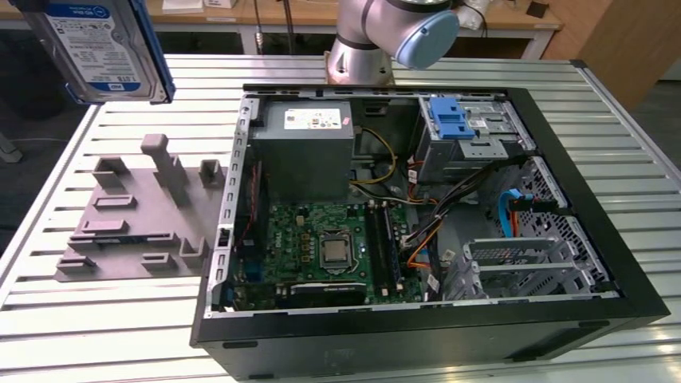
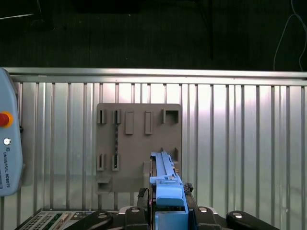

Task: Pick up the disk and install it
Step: 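Pick up the disk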

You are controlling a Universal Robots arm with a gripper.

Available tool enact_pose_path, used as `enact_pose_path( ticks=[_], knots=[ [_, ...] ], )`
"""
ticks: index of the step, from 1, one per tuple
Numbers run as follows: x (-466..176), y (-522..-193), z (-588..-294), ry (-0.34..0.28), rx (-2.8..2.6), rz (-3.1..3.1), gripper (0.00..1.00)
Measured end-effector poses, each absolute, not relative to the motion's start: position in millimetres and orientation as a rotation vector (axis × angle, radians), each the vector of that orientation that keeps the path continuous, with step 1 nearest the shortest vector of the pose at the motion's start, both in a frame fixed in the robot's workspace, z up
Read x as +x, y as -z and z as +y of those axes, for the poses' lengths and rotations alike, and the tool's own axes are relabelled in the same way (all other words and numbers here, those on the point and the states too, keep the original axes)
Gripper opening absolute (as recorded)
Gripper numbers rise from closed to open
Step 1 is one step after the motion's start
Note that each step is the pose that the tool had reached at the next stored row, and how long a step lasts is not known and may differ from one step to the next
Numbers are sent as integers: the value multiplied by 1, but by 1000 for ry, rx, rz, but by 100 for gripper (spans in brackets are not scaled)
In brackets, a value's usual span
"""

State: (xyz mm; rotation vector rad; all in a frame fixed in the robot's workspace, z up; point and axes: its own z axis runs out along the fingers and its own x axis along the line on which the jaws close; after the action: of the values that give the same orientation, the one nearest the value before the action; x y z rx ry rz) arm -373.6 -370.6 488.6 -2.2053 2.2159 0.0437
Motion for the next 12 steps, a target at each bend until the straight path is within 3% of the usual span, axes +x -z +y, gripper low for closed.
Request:
enact_pose_path(
  ticks=[12],
  knots=[
    [-371, -489, -372, -47, -2204, 2214, 36]
  ],
)
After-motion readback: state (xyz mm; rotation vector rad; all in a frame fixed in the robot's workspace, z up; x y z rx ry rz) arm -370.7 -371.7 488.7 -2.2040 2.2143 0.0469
